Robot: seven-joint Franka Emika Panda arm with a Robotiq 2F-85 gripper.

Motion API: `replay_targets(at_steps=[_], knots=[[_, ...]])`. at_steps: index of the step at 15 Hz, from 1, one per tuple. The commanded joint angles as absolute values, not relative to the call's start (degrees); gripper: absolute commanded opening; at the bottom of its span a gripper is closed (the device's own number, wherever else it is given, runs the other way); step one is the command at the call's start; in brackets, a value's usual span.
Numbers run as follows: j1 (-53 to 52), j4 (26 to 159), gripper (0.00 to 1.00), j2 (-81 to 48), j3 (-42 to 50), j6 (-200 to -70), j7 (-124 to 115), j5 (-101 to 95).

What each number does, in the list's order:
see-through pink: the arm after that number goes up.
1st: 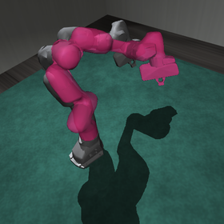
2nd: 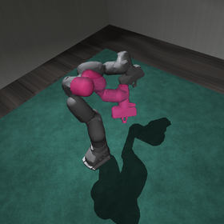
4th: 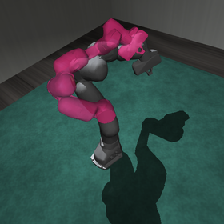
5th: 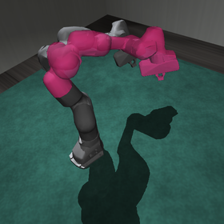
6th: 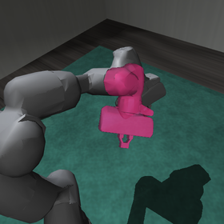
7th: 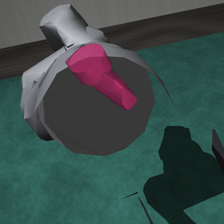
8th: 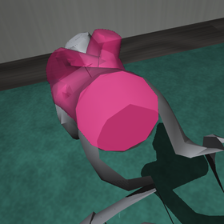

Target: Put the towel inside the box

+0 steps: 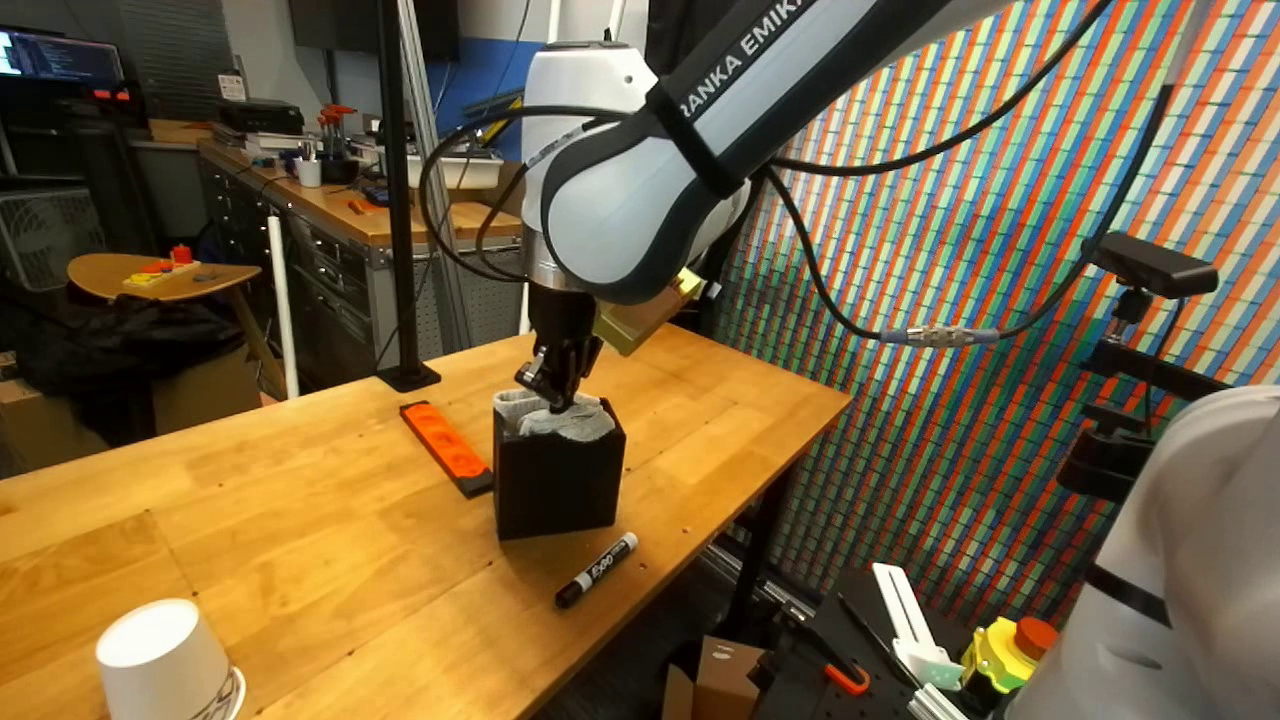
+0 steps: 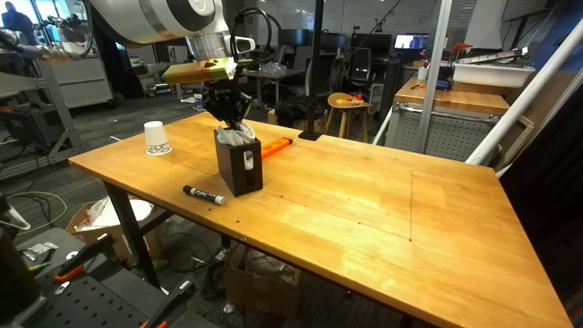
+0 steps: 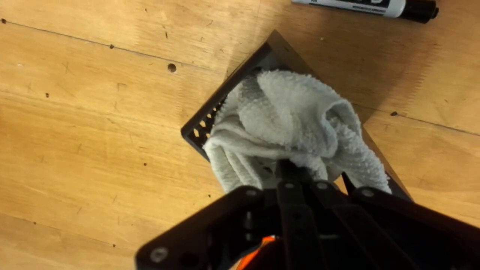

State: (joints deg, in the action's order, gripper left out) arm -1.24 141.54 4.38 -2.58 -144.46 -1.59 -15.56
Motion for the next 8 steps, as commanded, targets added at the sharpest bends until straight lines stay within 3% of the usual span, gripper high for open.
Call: replay_targets(at_steps=[1, 8], knots=[[-2.1, 141.5, 0.02, 4.9, -3.6, -143.1, -2.3, -15.5], [-3.0, 140.5, 0.03, 3.3, -4.5, -142.6, -1.8, -14.7]])
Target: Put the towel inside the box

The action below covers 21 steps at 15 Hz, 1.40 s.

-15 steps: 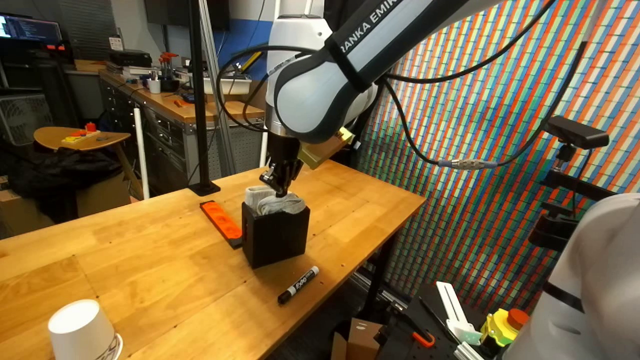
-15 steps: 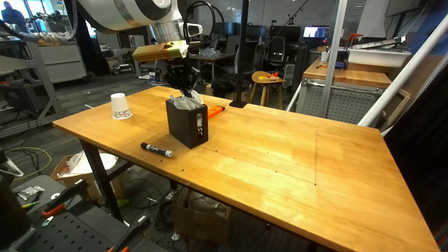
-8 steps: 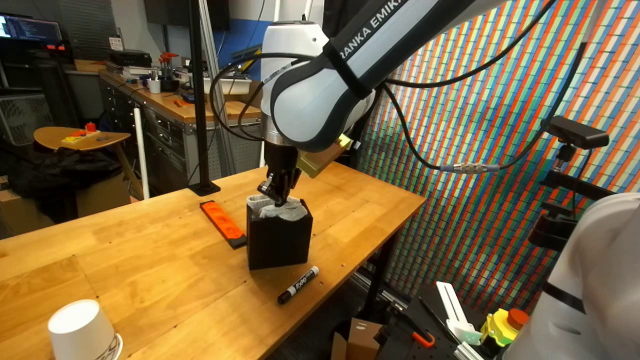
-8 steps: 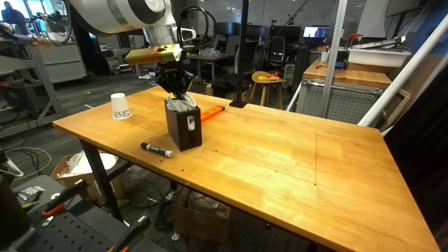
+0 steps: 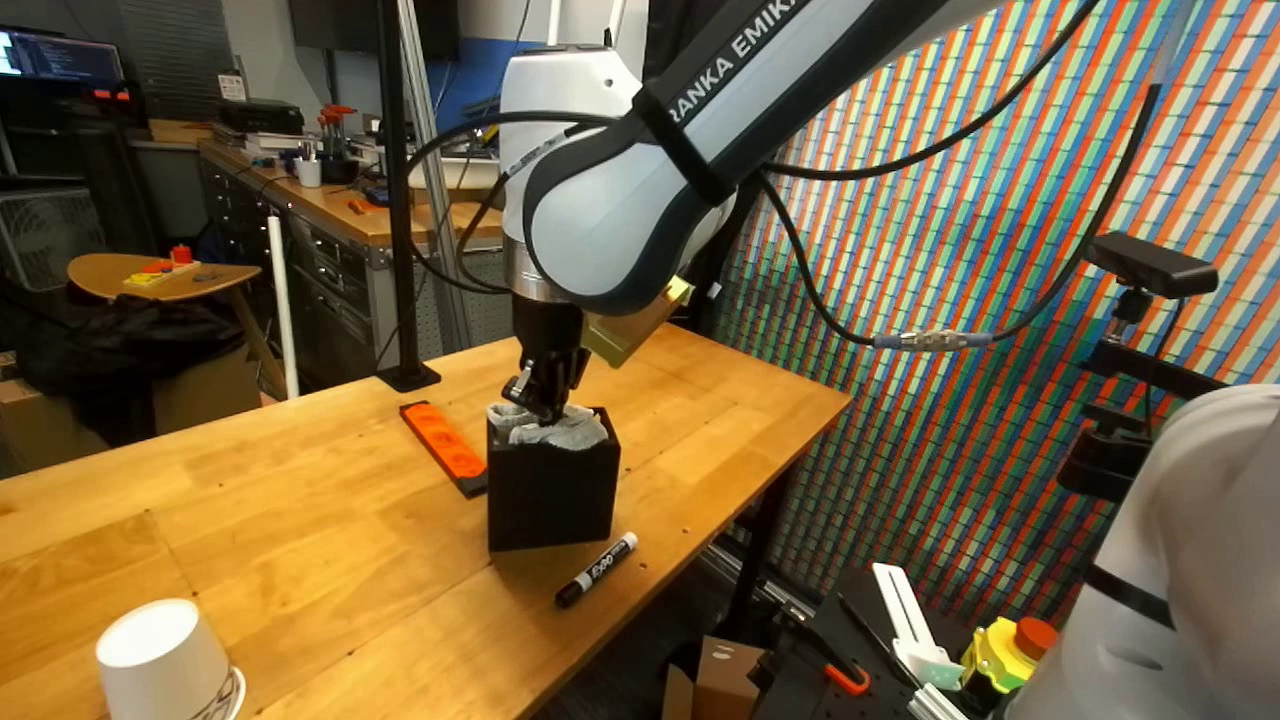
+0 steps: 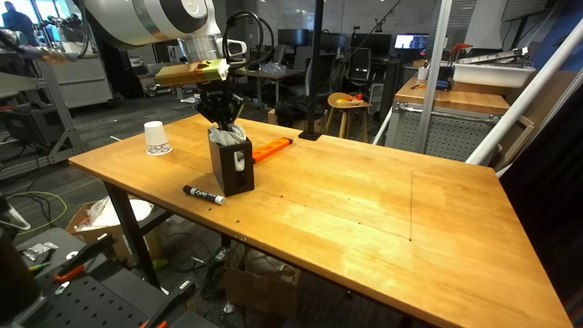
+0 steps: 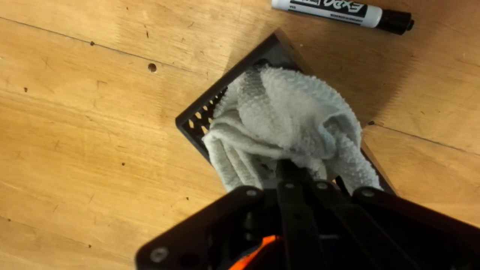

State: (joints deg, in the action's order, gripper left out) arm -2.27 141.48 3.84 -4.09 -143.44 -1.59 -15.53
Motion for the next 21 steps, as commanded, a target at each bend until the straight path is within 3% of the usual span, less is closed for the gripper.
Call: replay_targets(at_steps=[1, 21], knots=[[-3.0, 140.4, 0.03, 3.0, -4.5, -142.6, -1.7, -14.4], [-2.9, 135.7, 0.03, -3.4, -2.9, -141.7, -5.1, -13.2]])
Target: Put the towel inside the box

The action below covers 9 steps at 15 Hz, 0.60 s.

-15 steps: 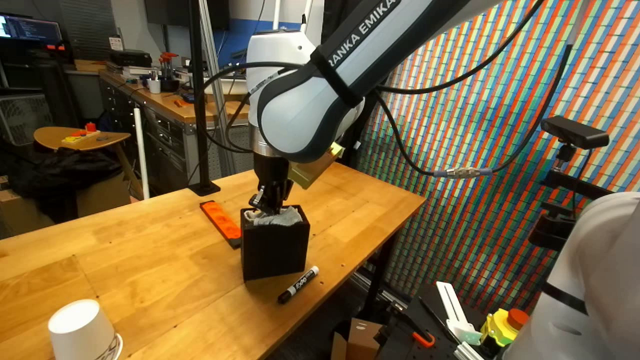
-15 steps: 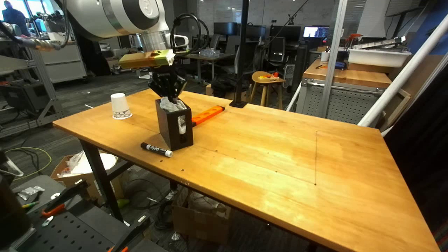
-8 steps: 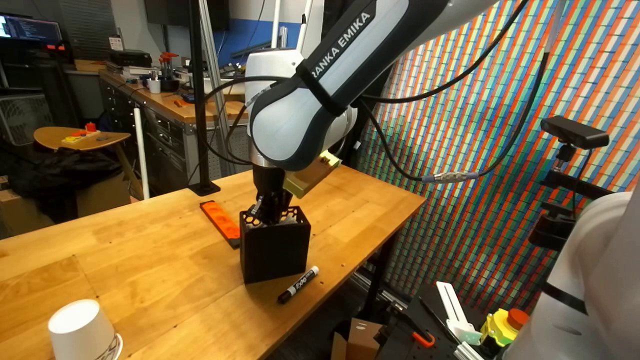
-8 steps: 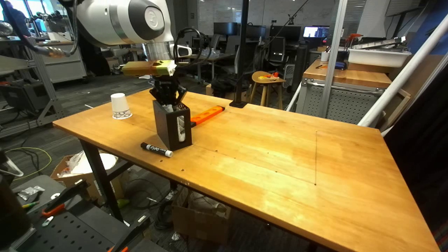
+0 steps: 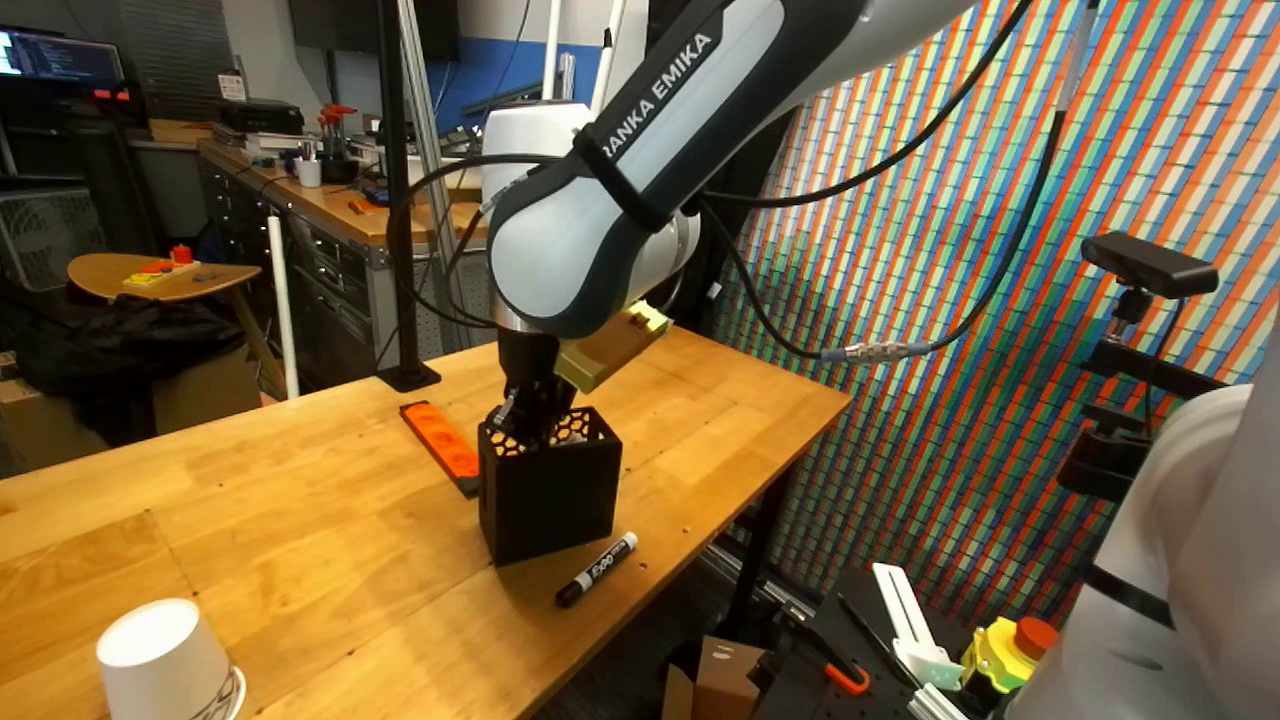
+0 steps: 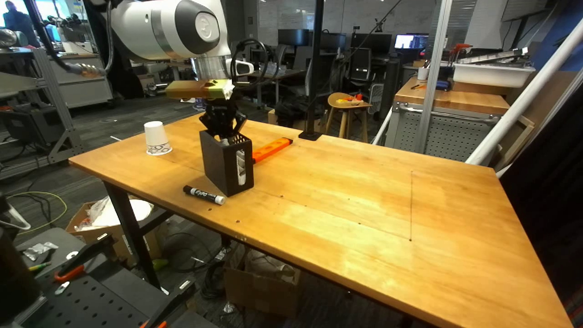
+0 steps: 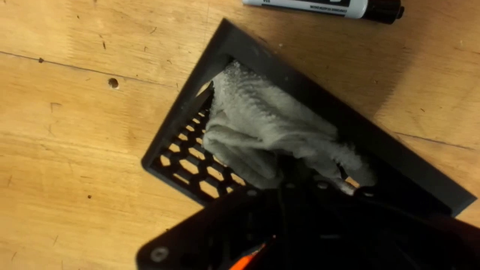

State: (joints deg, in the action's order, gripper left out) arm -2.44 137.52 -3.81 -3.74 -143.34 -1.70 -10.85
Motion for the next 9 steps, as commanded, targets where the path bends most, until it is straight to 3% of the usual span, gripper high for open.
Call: replay_targets(at_steps=[1, 9], knots=[[-3.0, 135.2, 0.03, -3.5, -2.7, -141.3, -6.9, -13.7], [-3.5, 132.8, 0.03, -3.4, -1.7, -132.7, -27.0, -24.5]])
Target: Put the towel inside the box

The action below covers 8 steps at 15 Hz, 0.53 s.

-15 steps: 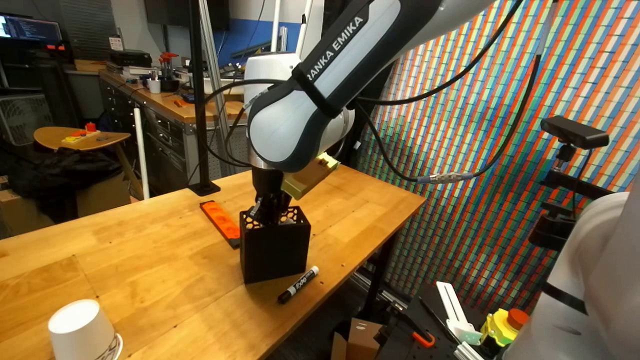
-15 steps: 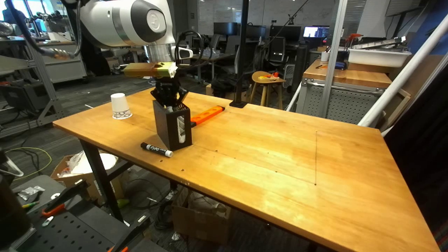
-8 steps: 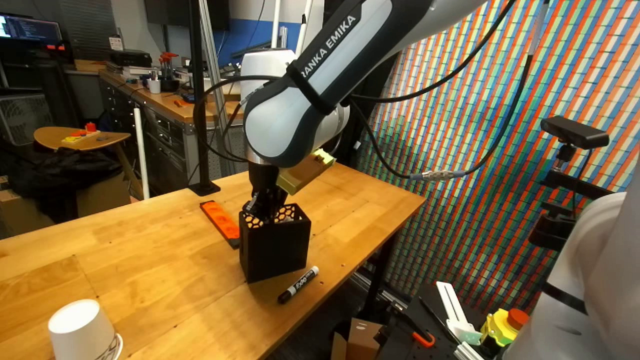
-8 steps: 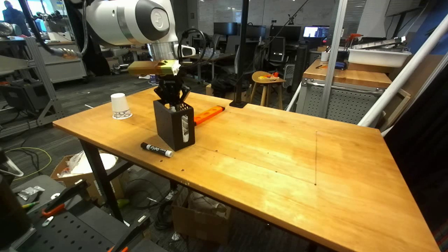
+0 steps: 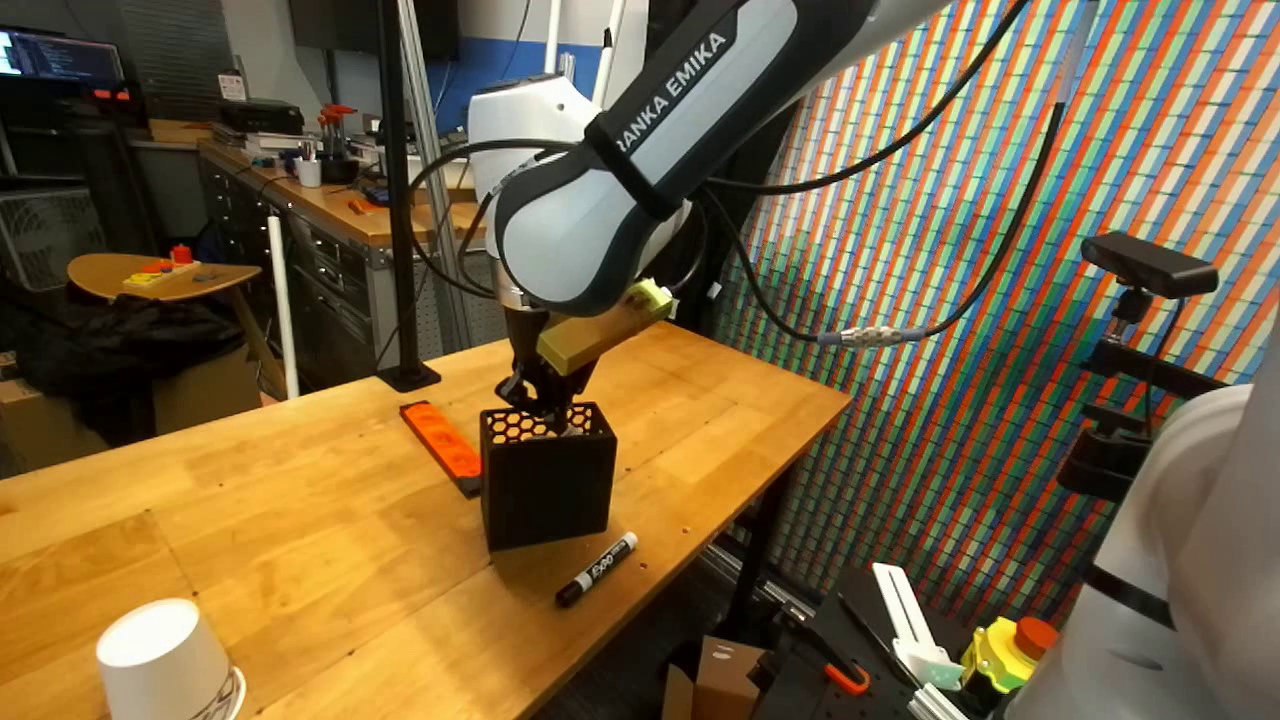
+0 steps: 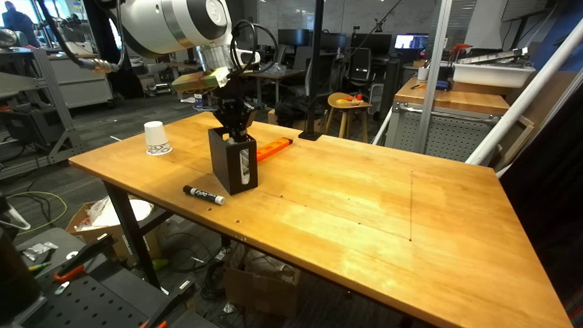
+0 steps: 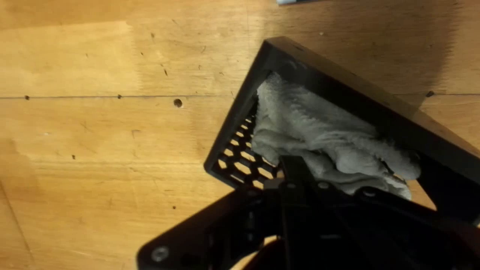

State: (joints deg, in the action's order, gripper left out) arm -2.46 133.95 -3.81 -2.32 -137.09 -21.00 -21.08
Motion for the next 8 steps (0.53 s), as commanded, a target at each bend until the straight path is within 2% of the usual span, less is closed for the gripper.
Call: replay_targets(at_steps=[1, 8], knots=[[-3.6, 132.7, 0.03, -3.5, -1.8, -131.2, -28.2, -25.0], [-3.1, 133.1, 0.03, -3.8, -1.6, -128.3, -30.6, -25.0]])
